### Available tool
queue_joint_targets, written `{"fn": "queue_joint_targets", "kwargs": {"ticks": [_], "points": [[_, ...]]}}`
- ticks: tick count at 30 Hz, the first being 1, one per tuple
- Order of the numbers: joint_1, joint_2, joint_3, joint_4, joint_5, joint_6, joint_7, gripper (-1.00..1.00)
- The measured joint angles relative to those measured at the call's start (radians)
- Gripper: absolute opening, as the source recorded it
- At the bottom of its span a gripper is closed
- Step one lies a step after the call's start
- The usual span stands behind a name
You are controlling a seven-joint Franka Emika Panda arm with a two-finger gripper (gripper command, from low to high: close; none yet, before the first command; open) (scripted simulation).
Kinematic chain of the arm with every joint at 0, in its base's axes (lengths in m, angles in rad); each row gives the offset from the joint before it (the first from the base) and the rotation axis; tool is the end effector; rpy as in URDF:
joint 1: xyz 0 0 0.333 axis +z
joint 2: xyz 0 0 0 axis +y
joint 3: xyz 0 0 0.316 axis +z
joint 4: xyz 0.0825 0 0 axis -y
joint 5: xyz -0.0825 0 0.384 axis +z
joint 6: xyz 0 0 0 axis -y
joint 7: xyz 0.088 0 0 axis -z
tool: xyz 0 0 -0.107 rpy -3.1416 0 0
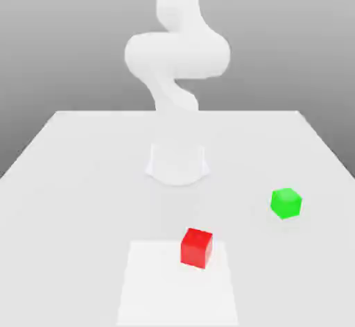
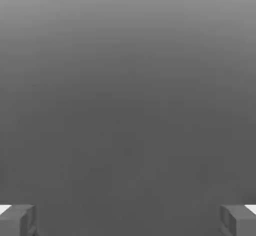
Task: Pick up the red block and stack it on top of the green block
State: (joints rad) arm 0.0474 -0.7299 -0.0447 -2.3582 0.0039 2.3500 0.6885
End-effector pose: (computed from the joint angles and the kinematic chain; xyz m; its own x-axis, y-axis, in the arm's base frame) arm 0.3759 -0.0044 0.6613 0.5889 -0.6441 0.4882 -0.4666 -0.7642 -0.4453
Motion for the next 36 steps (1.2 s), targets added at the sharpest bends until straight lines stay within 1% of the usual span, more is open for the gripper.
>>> {"fn": "queue_joint_targets", "kwargs": {"ticks": [6,10,15,20,23,26,28,32,33,36], "points": [[0.126,0.203,-0.107,-0.158,0.009,0.140,-0.311,0.00],[0.195,0.337,-0.154,-0.261,0.016,0.231,-0.512,0.00],[0.262,0.497,-0.191,-0.388,0.008,0.343,-0.746,0.00],[0.290,0.644,-0.199,-0.505,-0.042,0.452,-0.936,0.00],[0.296,0.711,-0.195,-0.510,-0.026,0.508,-0.978,0.00],[0.299,0.777,-0.185,-0.501,0.025,0.563,-1.019,0.00],[0.285,0.823,-0.159,-0.495,0.073,0.602,-1.055,0.00],[0.214,0.918,-0.065,-0.484,0.162,0.680,-1.117,0.00],[0.198,0.935,-0.046,-0.482,0.174,0.695,-1.126,-1.00],[0.198,0.935,-0.046,-0.482,0.174,0.693,-1.125,-1.00]]}}
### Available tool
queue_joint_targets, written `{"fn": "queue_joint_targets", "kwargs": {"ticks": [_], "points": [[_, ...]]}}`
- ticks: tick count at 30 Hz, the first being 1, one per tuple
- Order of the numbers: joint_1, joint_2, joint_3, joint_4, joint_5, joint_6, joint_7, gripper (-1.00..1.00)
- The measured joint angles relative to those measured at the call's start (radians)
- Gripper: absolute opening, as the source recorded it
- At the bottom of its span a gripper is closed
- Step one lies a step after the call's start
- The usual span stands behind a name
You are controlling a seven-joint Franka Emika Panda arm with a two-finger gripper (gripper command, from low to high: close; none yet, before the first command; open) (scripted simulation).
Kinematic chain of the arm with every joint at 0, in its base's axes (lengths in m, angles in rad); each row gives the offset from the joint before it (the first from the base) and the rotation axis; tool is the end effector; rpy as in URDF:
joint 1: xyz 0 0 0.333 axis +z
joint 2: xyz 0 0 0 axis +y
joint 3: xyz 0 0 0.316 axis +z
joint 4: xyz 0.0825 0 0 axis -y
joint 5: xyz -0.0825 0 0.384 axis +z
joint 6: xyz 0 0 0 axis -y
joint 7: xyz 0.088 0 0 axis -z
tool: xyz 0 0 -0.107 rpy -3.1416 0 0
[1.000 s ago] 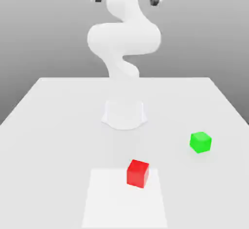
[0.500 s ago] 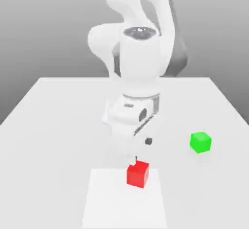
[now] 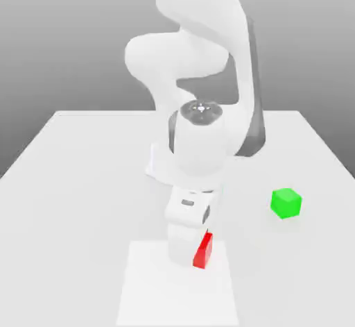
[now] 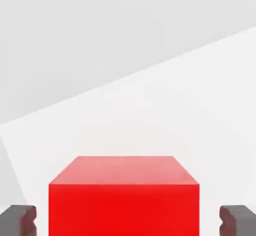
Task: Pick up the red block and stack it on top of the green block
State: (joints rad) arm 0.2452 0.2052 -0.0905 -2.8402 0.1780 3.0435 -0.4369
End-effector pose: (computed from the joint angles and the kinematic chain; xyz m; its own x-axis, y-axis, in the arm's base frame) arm 0.3493 0.0378 0.1445 0.9146 0.4044 0.0002 0.4044 -0.9146 0.0012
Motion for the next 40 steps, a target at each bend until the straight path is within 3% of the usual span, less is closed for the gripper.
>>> {"fn": "queue_joint_targets", "kwargs": {"ticks": [4,10,16,29,32,37,38,40], "points": [[-0.001,0.001,0.001,0.000,-0.001,0.000,0.001,-1.00],[0.045,-0.125,-0.079,-0.015,-0.132,-0.104,0.093,-1.00],[0.029,-0.254,-0.085,-0.038,-0.209,-0.214,0.151,-1.00],[0.524,-0.474,0.144,-0.133,-0.117,-0.345,-0.302,-1.00],[0.625,-0.426,0.188,-0.137,-0.111,-0.290,-0.383,-1.00],[0.629,-0.254,0.200,-0.131,-0.150,-0.123,-0.373,-1.00],[0.627,-0.228,0.198,-0.130,-0.165,-0.098,-0.362,1.00],[0.626,-0.228,0.198,-0.130,-0.165,-0.098,-0.362,1.00]]}}
